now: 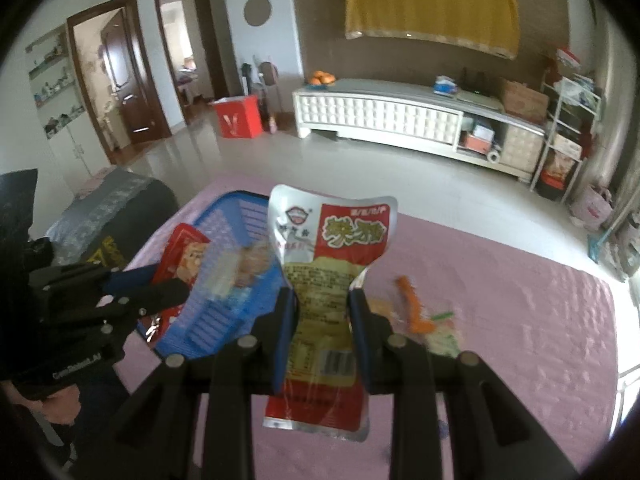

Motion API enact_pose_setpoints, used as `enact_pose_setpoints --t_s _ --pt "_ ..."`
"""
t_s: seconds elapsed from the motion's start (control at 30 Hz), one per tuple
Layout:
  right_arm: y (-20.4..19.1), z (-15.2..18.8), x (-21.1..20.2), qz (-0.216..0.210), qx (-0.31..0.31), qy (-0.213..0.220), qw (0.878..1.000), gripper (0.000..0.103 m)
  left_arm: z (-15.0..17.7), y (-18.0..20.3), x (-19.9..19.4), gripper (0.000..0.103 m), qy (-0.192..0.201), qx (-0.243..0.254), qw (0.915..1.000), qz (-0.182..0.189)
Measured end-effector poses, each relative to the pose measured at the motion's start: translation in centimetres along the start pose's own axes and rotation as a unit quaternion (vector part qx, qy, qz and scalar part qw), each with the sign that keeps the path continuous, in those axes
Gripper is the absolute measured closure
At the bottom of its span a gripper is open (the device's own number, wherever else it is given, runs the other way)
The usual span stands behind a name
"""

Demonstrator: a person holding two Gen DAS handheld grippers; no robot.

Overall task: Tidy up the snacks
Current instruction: 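Carry the red pack over the basket and open the left tool while the right tool carries the pouch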

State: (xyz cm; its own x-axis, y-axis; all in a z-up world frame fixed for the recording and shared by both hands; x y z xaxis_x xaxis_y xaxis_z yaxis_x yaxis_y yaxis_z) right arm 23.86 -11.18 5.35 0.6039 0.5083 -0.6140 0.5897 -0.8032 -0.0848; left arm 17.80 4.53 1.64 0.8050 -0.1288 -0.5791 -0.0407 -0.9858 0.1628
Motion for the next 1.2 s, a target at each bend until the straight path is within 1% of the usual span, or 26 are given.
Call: enact_pose_setpoints --t_s 0.17,0.27,0.47,0.63,0.77,0.97,1.0,1.07,1.1,1.17,1.2 --pt "-3.2 -0.7 1.6 -0.017 -0.021 -0.003 1.000 0.071 0.3 -2.8 -0.2 0.083 -0.007 -0.004 0.9999 -0.011" --pt "-4.8 -0.7 2.7 -0.018 -0.031 -0.007 0.999 0.071 0.5 -4.5 0.3 0.083 -0.018 -0.011 0.9997 -0.013" --pt "-6.4 -0.5 5.0 -0.017 -0.039 -0.024 0.999 0.071 0.6 -7.0 2.9 0.083 -0.044 -0.032 0.9985 -0.012" --pt "-6.0 -0.3 7.1 -0.016 -0.030 -0.036 0.999 0.071 1.3 -7.5 5.8 0.083 -0.079 -0.033 0.9963 0.000" --pt "-5.2 0.0 8.6 -0.014 -0.017 -0.046 0.999 0.071 1.6 -7.2 7.9 0.083 -0.099 -0.029 0.9947 0.005" --pt "-3.9 0.4 8.9 -0.010 -0.005 -0.051 0.999 0.071 1.6 -6.3 10.1 0.080 -0.117 -0.012 0.9930 0.004" --pt "-3.8 0.3 9.0 -0.008 -0.002 -0.051 0.999 0.071 1.6 -6.1 10.4 0.078 -0.121 -0.012 0.9926 0.007" --pt "-3.3 0.5 8.9 -0.004 0.003 -0.051 0.999 0.071 1.6 -6.0 11.1 0.055 -0.129 -0.016 0.9915 0.011" --pt "-3.3 0.4 8.9 -0.003 0.005 -0.051 0.999 0.071 1.6 -5.9 11.3 0.052 -0.132 -0.017 0.9910 0.010" --pt "-3.1 0.5 8.6 0.001 0.008 -0.052 0.999 0.071 1.6 -5.8 11.4 0.051 -0.132 -0.015 0.9911 0.009" --pt "-3.0 0.5 8.5 0.002 0.008 -0.052 0.999 0.071 1.6 -5.6 11.4 0.049 -0.131 -0.013 0.9913 0.007"
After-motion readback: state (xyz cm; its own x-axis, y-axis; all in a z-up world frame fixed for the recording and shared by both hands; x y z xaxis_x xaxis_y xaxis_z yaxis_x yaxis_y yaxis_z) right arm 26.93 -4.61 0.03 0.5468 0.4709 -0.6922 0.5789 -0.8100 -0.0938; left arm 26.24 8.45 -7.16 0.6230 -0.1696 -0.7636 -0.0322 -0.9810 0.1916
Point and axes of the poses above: each gripper's, at about its wrist camera, not at the fingertips, and x roughly the way its jaws point, y to its right, z to its underside, the point moved 3 cm from there along x, roughly the way its jaws point, and after that the axes turned 9 degrees about y, right-handed, at the moved point
